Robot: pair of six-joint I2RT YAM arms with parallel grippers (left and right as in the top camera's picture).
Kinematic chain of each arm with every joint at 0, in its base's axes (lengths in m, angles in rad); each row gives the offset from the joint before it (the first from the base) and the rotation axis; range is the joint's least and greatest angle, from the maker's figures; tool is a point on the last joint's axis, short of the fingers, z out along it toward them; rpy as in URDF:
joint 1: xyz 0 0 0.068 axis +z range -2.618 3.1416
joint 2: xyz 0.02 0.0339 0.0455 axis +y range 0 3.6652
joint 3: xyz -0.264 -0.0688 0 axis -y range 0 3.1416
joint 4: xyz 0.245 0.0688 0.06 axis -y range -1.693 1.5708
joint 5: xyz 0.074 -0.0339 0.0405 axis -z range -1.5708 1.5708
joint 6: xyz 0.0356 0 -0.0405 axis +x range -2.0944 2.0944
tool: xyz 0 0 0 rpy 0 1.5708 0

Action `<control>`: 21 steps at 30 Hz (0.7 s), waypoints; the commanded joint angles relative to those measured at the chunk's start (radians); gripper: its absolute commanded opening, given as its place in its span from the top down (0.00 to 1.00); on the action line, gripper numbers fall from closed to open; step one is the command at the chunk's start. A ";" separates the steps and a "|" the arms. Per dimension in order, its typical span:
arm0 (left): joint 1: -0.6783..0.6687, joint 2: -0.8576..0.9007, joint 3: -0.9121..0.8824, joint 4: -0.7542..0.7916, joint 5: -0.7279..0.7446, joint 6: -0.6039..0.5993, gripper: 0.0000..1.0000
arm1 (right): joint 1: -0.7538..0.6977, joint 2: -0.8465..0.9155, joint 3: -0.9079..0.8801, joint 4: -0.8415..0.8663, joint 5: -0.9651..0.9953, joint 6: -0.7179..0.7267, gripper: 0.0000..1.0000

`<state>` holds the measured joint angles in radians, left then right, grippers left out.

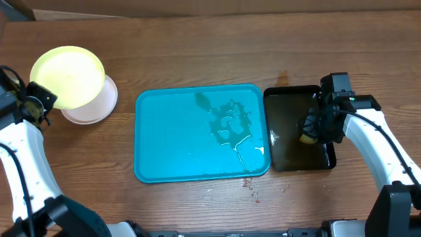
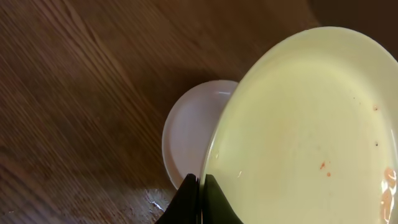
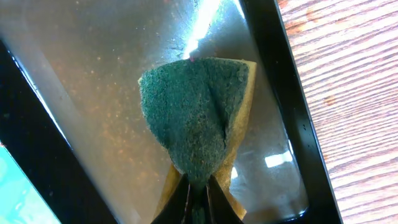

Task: Clean dirty plates on tray and stack at the side
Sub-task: 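Lower the yellow plate onto the white plates and release it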

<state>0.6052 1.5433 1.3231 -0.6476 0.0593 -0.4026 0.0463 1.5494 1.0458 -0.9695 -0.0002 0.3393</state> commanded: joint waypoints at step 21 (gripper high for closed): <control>-0.003 0.312 -0.017 0.081 -0.036 0.060 0.96 | -0.002 0.016 -0.006 0.037 0.007 -0.004 0.96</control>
<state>0.6041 1.8107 1.3075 -0.5751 0.0433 -0.3649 0.0463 1.5646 1.0458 -0.9424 0.0006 0.3389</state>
